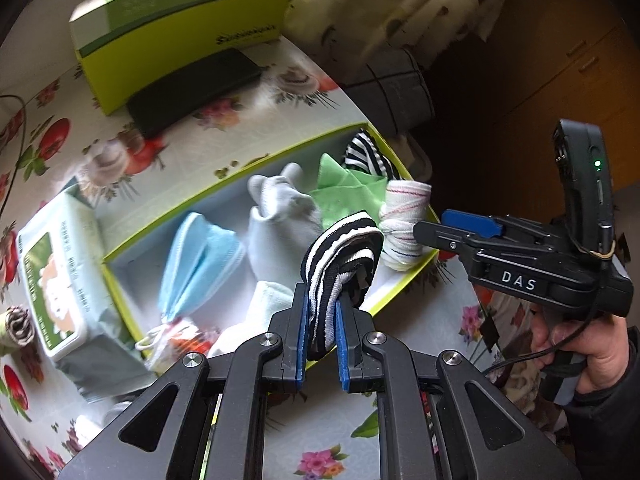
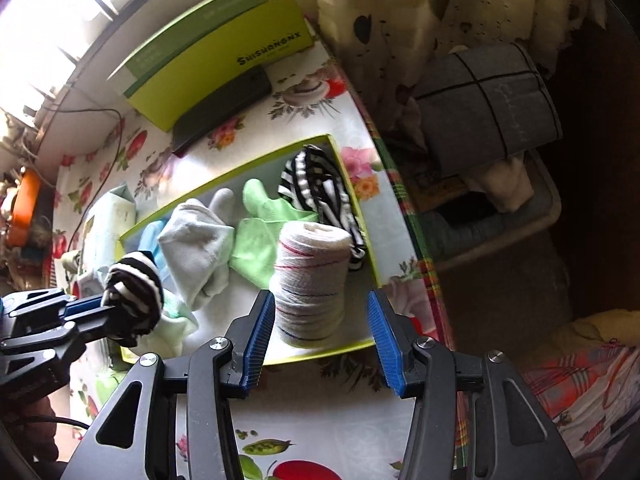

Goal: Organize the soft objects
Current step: 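Open the right gripper over the tray while the left gripper releases the striped sock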

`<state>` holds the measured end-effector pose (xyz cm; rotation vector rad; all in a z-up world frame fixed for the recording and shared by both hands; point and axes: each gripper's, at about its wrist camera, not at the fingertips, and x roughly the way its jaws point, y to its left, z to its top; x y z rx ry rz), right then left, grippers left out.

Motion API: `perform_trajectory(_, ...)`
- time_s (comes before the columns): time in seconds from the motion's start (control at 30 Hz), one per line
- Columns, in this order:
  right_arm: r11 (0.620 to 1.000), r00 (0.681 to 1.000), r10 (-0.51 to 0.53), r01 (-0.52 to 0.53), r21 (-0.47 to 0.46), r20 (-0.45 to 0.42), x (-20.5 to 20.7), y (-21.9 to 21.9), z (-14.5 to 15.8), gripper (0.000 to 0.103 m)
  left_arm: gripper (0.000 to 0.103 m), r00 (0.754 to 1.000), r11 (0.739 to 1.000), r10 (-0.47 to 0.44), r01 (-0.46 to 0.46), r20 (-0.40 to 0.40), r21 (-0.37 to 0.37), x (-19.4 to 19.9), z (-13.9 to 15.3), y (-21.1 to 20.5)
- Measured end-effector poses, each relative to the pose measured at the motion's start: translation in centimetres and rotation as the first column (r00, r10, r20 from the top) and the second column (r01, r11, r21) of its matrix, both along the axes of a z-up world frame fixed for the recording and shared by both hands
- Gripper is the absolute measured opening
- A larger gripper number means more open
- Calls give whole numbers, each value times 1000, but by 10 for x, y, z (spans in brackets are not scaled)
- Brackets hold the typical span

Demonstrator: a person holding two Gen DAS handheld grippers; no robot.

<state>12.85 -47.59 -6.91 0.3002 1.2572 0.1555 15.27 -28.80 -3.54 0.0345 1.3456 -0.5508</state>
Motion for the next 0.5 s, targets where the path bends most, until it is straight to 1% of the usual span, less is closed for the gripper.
perform_trajectory(0.23,999,1000,-14,13,40,20,-10,-4,8,48,14,999,999,-39,39,-24,-9,8,-15,-20)
perform_trajectory(0.33,999,1000,-12,10,52,25,-14,-2,11,48,20,997,998,-65,65,-39,-8,10,-20,-26)
perform_trajectory(0.4,998,1000,-11,9,57,26,-15,-1,12,48,30,997,998,-66,66,-40,-12,10,-21,-26)
perform_trajectory(0.43,998,1000,-10,8,59,28,-15,0,13,48,32,997,998,-64,63,-37,-16,11,-20,-25)
perform_trajectory(0.47,998,1000,-10,8,61,30,-15,0,14,48,36,997,998,-62,61,-36,-16,11,-20,-25)
perform_trajectory(0.5,998,999,-10,8,60,31,-16,1,15,48,37,998,998,-58,57,-36,-14,12,-20,-24)
